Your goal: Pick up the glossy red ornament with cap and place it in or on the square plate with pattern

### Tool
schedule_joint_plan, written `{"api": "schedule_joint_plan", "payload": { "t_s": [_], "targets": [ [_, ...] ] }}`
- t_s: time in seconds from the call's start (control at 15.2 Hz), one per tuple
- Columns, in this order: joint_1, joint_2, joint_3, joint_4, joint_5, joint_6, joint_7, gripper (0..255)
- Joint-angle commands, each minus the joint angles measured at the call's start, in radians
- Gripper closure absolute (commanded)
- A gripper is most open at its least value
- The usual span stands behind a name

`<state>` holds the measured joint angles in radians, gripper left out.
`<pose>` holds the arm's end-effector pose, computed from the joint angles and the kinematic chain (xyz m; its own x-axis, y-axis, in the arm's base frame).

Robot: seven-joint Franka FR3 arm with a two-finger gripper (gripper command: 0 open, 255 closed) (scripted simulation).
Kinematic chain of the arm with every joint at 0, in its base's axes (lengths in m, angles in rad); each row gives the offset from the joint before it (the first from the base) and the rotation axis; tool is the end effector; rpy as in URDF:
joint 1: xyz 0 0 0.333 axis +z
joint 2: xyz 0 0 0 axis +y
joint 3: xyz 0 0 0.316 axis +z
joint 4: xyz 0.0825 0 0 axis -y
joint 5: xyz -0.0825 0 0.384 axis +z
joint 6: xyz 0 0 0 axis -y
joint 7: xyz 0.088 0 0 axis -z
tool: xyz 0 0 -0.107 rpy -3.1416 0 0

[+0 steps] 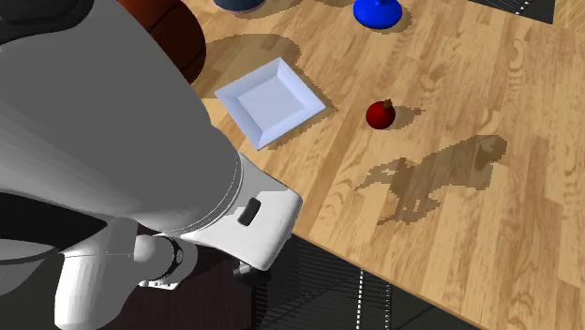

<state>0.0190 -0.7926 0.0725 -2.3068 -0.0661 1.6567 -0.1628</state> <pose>0.3129 0.0304 0.6240 0.9630 0.2416 0.1192 0.2248 -0.9645 0.1385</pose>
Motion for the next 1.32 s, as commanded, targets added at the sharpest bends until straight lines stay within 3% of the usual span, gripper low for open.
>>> {"api": "schedule_joint_plan", "payload": {
  "t_s": [0.0, 0.66, 1.25],
  "targets": [
    [0.000, 0.000, 0.000, 0.000, 0.000, 0.000, 0.000, 0],
    [-0.008, 0.414, 0.087, 0.266, 0.198, -0.012, 0.288, 0],
    [0.000, 0.798, 0.119, 0.584, 0.348, -0.037, 0.514, 0]
  ]
}}
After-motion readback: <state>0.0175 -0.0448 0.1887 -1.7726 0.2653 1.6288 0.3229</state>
